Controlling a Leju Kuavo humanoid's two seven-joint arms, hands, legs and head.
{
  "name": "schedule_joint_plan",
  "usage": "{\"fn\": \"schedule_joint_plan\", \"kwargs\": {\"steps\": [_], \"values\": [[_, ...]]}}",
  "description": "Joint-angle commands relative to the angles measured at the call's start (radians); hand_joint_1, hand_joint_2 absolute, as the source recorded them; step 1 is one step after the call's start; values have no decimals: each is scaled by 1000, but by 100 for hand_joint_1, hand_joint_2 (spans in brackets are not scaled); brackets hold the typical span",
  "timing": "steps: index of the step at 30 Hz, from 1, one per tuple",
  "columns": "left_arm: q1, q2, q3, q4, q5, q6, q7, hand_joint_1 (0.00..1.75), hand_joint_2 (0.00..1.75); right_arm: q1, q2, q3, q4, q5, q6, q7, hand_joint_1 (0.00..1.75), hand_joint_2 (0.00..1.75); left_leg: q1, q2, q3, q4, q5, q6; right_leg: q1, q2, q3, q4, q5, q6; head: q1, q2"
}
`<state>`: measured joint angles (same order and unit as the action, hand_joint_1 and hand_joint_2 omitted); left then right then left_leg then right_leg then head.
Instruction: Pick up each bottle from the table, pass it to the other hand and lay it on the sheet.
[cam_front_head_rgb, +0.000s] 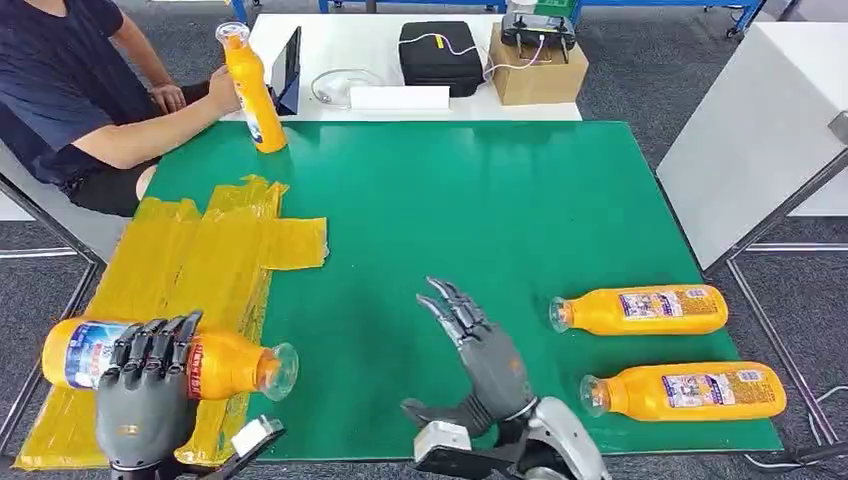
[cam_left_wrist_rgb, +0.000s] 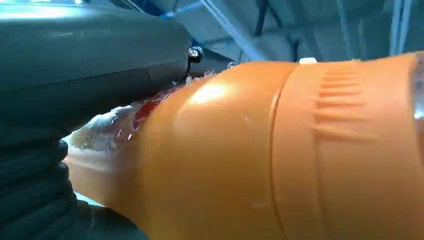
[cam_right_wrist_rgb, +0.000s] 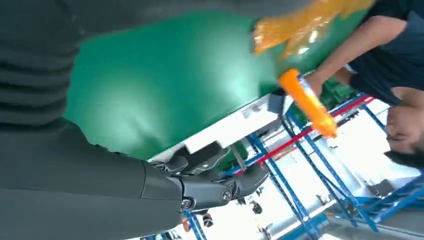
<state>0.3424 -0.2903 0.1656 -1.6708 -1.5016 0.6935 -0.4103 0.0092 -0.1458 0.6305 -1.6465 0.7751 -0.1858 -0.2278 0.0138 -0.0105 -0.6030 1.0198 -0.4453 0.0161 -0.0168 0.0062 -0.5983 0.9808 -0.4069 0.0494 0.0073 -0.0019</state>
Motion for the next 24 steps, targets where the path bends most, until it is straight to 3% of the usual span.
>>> {"fn": "schedule_joint_plan", "kwargs": {"steps": [1, 11, 12, 13, 24], "values": [[-77, 136, -15, 386, -64, 3, 132, 175, 175, 33, -143, -79, -99, -24, 19, 3, 0, 175, -1, -1, 5, -4, 0, 0, -1, -3, 5, -2, -1, -2, 0, 0], [-136, 213, -76, 551, -51, -112, 206, 175, 175, -9, -138, -92, -61, -35, 62, -6, 0, 175, 0, 1, 3, -2, 0, 0, 1, 0, 3, -1, 0, -2, 0, 0], [-138, 215, -70, 557, -57, -133, 224, 168, 175, -7, -139, -98, -63, -35, 60, -6, 0, 175, 0, 1, 3, -1, 0, 0, 1, 0, 2, 0, 0, -1, 0, 0], [-137, 221, -71, 556, -55, -131, 235, 0, 0, 0, -144, -111, -71, -37, 56, -8, 0, 175, 0, 1, 4, -2, 0, 0, 1, 0, 3, -1, -1, -2, 0, 0], [-131, 233, -75, 544, -37, -170, 239, 0, 0, 19, -155, -139, -89, -39, 56, -9, 0, 175, 0, 0, 4, -1, 0, 0, 0, 0, 4, 0, 0, -2, 0, 0]]}}
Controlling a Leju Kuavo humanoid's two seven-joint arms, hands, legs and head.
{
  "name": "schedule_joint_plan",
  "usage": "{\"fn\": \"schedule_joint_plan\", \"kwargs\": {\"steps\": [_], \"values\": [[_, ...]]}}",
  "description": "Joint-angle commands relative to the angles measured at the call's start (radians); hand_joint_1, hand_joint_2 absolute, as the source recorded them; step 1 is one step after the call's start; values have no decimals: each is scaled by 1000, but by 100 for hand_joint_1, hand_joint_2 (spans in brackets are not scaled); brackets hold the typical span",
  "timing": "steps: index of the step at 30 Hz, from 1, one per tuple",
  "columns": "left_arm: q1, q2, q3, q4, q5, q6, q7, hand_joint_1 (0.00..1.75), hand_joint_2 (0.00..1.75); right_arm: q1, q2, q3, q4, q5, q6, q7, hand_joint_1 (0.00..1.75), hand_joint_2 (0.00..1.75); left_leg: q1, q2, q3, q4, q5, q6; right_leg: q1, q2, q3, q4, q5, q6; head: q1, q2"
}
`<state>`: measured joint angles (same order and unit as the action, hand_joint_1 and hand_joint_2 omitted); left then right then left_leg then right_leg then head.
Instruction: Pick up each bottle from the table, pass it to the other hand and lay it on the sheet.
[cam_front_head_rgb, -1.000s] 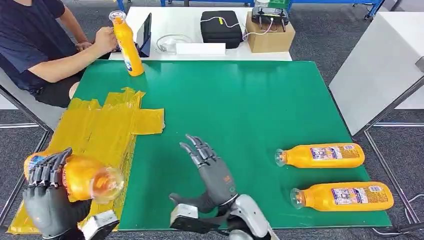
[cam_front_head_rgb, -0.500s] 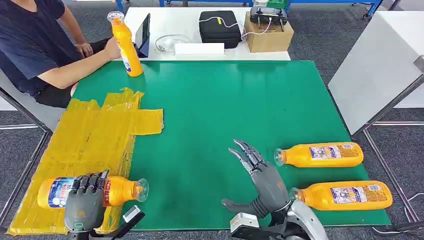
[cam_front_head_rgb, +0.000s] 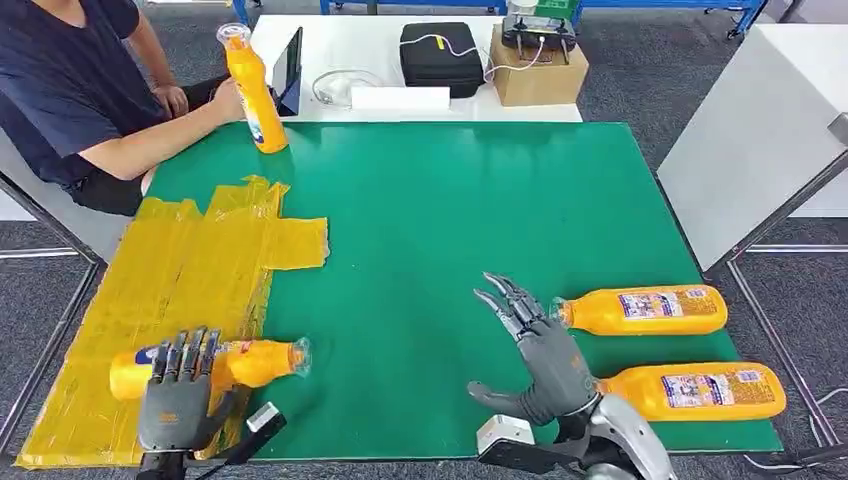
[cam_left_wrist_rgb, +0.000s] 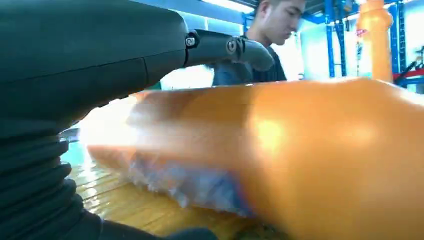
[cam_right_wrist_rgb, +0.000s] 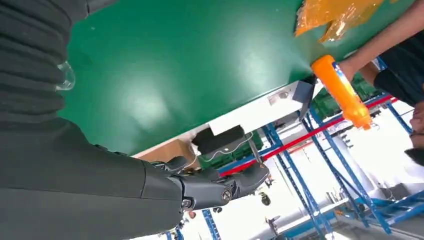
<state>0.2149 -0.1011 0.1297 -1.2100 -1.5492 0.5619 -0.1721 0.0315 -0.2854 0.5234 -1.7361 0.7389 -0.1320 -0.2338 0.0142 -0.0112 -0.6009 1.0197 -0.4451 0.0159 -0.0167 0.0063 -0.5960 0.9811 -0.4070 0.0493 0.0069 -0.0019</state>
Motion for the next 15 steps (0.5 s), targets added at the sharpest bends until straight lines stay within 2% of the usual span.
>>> {"fn": "schedule_joint_plan", "kwargs": {"steps": [1, 6, 7, 11, 12, 13, 15], "values": [[-3, 43, -36, 82, 21, -42, 0, 0, 0, -2, -15, -35, -1, -3, 1, -3, 0, 175, 0, 2, 4, -1, -1, 0, 0, 0, 3, -1, 0, -2, 0, 0], [44, 39, -5, -68, 213, -82, -117, 0, 0, 74, -41, -112, -55, -13, 9, -13, 0, 175, 0, 0, 2, 0, -1, 0, 1, -1, 2, 0, -1, -1, 0, 0], [60, 30, 11, -132, 303, -102, -182, 0, 0, 105, -45, -135, -72, -12, 18, -19, 0, 175, 0, 0, 3, 0, -2, 1, 1, -1, 3, 0, -2, -2, 0, 0], [75, -44, 95, -312, 520, -105, -336, 0, 0, 199, -85, -157, -120, -15, 22, -18, 0, 175, 1, -2, 1, 1, -1, 1, 1, -4, 3, 1, -2, -2, 0, 0], [74, -78, 123, -360, 676, -111, -415, 0, 0, 228, -102, -154, -136, -18, 22, 0, 0, 175, 1, -2, 0, 1, -1, 1, 1, -3, 1, 1, -2, -1, 0, 0], [78, -113, 161, -425, 830, -173, -490, 0, 0, 281, -134, -145, -169, -15, 4, 26, 0, 175, 1, -3, -2, 2, -1, 1, 1, -3, -1, 1, -1, -1, 0, 0], [100, -165, 210, -544, 1028, -337, -526, 0, 0, 376, -186, -139, -237, 2, -76, 83, 0, 175, 1, -6, -1, 3, -3, 1, 1, -7, 1, 2, -4, -2, 0, 0]]}}
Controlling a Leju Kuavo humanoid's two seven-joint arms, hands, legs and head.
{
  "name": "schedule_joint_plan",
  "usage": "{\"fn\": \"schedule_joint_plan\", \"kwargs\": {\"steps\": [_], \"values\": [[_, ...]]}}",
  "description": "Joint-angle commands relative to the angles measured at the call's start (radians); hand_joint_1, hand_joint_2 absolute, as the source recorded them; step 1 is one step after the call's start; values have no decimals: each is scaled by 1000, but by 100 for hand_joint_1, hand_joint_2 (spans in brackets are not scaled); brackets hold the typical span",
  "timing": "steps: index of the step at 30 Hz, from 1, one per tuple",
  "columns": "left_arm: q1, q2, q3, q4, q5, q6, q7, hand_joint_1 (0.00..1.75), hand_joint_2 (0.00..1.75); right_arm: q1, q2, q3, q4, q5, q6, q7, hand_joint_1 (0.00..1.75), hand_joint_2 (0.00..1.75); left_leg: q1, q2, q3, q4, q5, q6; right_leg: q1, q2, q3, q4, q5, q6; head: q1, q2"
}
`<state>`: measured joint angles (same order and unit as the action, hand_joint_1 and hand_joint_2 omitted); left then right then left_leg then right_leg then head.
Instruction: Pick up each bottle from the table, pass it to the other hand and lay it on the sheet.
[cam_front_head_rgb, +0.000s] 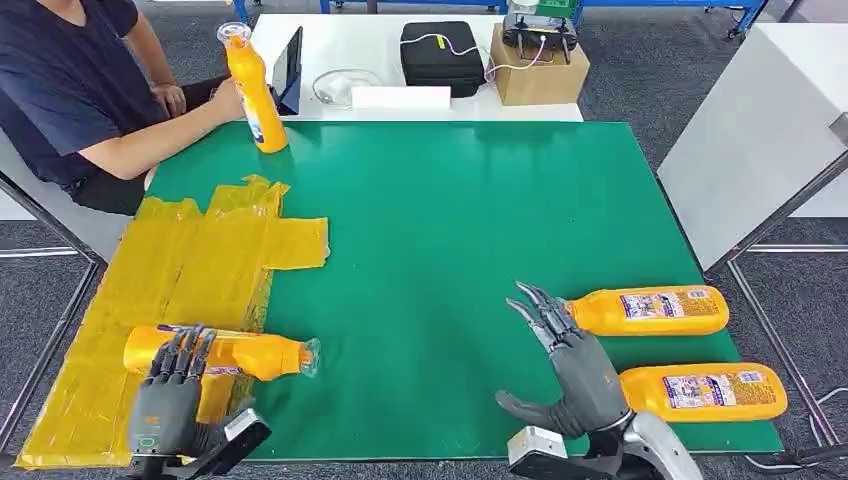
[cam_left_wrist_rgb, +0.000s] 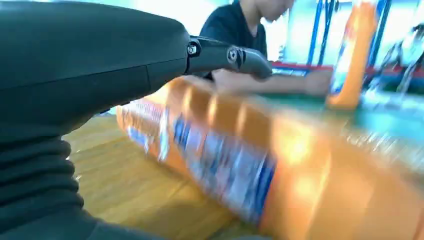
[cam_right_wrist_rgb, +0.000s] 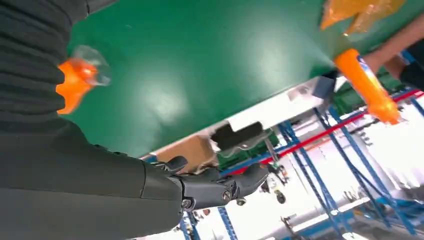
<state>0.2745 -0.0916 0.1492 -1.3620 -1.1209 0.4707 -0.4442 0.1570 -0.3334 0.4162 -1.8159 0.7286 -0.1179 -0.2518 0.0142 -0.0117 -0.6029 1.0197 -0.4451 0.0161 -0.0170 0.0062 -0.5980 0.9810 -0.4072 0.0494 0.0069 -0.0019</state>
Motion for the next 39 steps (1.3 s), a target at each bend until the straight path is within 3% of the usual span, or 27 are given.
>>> {"fn": "schedule_joint_plan", "kwargs": {"steps": [1, 4, 6, 10, 17, 20, 22, 26, 29, 34, 39], "values": [[53, -189, 200, -431, 658, -298, -254, 0, 0, 287, -154, -39, -185, 14, -126, 128, 0, 175, 1, -5, -2, 3, -2, 0, 2, -6, 1, 2, -3, -1, 0, 0], [73, -248, 245, -497, 824, -488, -254, 0, 0, 375, -174, -137, -247, -21, -184, 188, 0, 175, 0, -4, -1, 3, -3, 1, 1, -3, 1, 2, -4, -1, 0, 0], [82, -257, 241, -497, 910, -552, -254, 0, 0, 421, -127, -264, -267, -55, -156, 164, 0, 175, 0, -4, -1, 3, -4, 1, 1, -3, 1, 2, -4, -1, 0, 0], [94, -257, 207, -511, 893, -525, -254, 0, 0, 508, -54, -410, -320, -24, -59, 132, 0, 175, -1, -4, 0, 1, -4, 1, 0, -3, 0, 1, -3, -1, 0, 0], [91, -257, 211, -500, 896, -519, -254, 0, 0, 573, -2, -498, -351, 42, -4, 159, 0, 175, 0, -3, 3, 0, -4, 1, 1, -2, 2, 0, -3, -2, 0, 0], [91, -257, 217, -499, 916, -528, -254, 0, 0, 615, 79, -651, -360, 47, 81, 145, 0, 175, -1, -5, 5, 0, -5, 1, 1, -5, 4, 0, -4, -2, 0, 0], [87, -257, 220, -496, 920, -534, -254, 0, 0, 597, 150, -751, -358, 51, 170, 66, 0, 175, -1, -4, 3, 0, -4, 1, 1, -4, 2, -1, -3, -1, 0, 0], [86, -257, 220, -496, 919, -535, -254, 0, 0, 579, 184, -781, -357, 66, 208, 35, 0, 175, -1, -1, 4, -1, -4, 1, 1, -3, 3, -1, -3, -2, 0, 0], [71, -257, 220, -485, 918, -555, -254, 0, 0, 443, 287, -979, -277, 113, 347, -29, 0, 175, 0, 0, 4, -1, -4, 1, 1, -2, 3, -2, -1, -1, 0, 0], [32, -242, 191, -456, 910, -586, -253, 0, 0, 236, 260, -1194, -77, 252, 505, -112, 0, 175, 1, 3, 4, -1, -3, 2, 2, 1, 3, -4, 1, -1, 0, 0], [21, -226, 173, -440, 924, -578, -245, 0, 0, 193, 242, -1257, -33, 358, 545, -141, 0, 175, 0, 2, 8, -2, -2, 2, 1, 0, 4, -4, 0, -1, 0, 0]]}}
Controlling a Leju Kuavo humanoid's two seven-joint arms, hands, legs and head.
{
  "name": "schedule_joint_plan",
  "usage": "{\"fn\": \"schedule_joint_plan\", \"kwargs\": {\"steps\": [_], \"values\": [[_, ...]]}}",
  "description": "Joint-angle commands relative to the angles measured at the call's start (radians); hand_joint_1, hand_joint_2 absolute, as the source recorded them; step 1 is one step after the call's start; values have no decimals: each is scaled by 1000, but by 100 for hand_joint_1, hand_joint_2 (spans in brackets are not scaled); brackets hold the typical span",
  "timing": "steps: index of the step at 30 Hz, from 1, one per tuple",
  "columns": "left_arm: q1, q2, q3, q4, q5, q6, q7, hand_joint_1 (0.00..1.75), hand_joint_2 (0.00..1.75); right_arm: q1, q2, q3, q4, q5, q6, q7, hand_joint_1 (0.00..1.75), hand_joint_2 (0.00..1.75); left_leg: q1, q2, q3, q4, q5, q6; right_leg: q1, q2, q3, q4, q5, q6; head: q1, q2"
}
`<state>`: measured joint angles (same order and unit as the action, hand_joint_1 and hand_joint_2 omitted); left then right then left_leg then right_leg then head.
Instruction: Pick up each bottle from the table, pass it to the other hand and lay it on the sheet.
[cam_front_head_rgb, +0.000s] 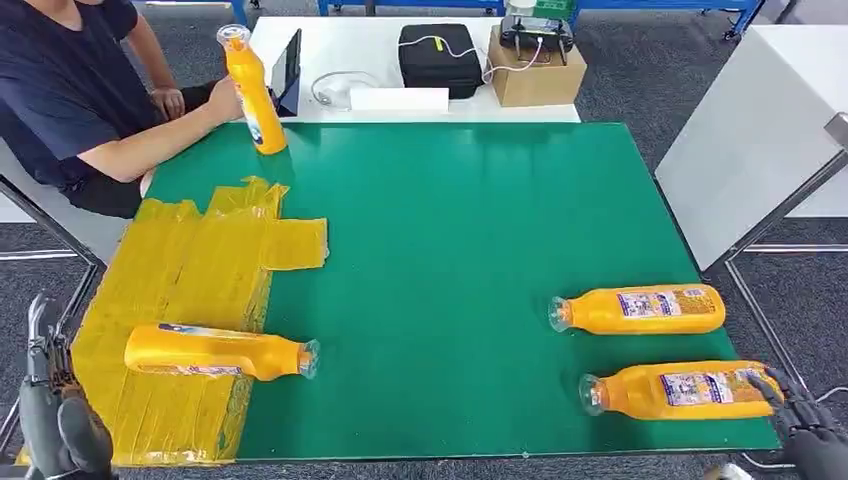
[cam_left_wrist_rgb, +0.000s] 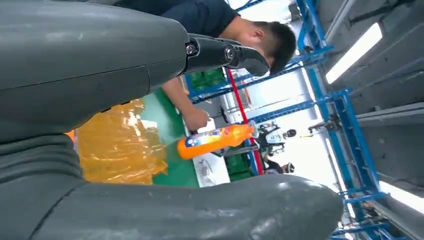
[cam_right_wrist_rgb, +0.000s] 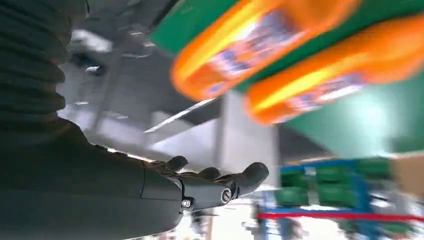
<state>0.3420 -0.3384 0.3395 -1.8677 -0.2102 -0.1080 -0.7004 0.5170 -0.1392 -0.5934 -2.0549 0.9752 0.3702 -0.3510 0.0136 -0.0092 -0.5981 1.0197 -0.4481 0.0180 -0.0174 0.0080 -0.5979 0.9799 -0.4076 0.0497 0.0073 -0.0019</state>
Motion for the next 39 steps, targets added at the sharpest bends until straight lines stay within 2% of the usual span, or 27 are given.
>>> {"fn": "schedule_joint_plan", "kwargs": {"steps": [1, 12, 16, 18, 21, 23, 26, 30, 39], "values": [[-47, 20, -18, 66, 13, 1, 11, 0, 0, -167, 48, -248, 206, 112, 57, -42, 0, 175, 0, -1, 2, -2, 1, 0, 1, -2, 5, -3, 1, -2, 0, 0], [-66, 35, -26, 89, 46, -13, 14, 0, 0, -193, -31, -184, 277, 160, 103, -25, 0, 175, -1, 1, 2, -2, 0, 0, 1, -1, 6, -2, 0, -2, -1, 0], [-67, 38, -35, 87, 64, -15, 19, 0, 0, -207, -78, -53, 331, 123, 9, 43, 0, 175, 0, 3, 2, -2, 0, 0, 1, 1, 5, -3, 1, -2, -1, 0], [-71, 42, -43, 90, 66, -15, 22, 0, 0, -221, -129, 50, 375, 88, -49, 109, 0, 175, 0, 5, 4, -3, 0, 0, 1, 3, 7, -3, 1, -2, 0, 0], [-72, 42, -45, 90, 66, -13, 23, 0, 0, -222, -143, 74, 384, 73, -63, 131, 0, 175, 0, 6, 2, -2, 0, 0, 1, 4, 6, -3, 2, -2, 0, 0], [-75, 45, -51, 92, 64, -11, 24, 0, 0, -228, -175, 144, 411, 59, -101, 161, 0, 175, 0, 2, 1, -1, 0, 0, 1, 1, 5, -1, 1, -1, 0, 0], [-74, 47, -49, 90, 71, -7, 26, 0, 0, -236, -205, 215, 436, 34, -132, 199, 0, 175, 0, 4, 4, -3, 0, 0, 1, 3, 8, -3, 1, -2, 0, 0], [-76, 49, -37, 90, 87, -7, 25, 0, 0, -230, -239, 255, 449, -1, -141, 224, 0, 175, -1, 3, 3, -2, 0, 1, 1, 1, 7, -2, 1, -2, 0, 0], [-85, 50, -39, 102, 99, -19, 27, 0, 0, -132, -322, 260, 392, -97, -96, 256, 0, 175, -1, -1, 1, -1, 0, 1, 0, -2, 6, -1, -1, -1, 0, 0]]}}
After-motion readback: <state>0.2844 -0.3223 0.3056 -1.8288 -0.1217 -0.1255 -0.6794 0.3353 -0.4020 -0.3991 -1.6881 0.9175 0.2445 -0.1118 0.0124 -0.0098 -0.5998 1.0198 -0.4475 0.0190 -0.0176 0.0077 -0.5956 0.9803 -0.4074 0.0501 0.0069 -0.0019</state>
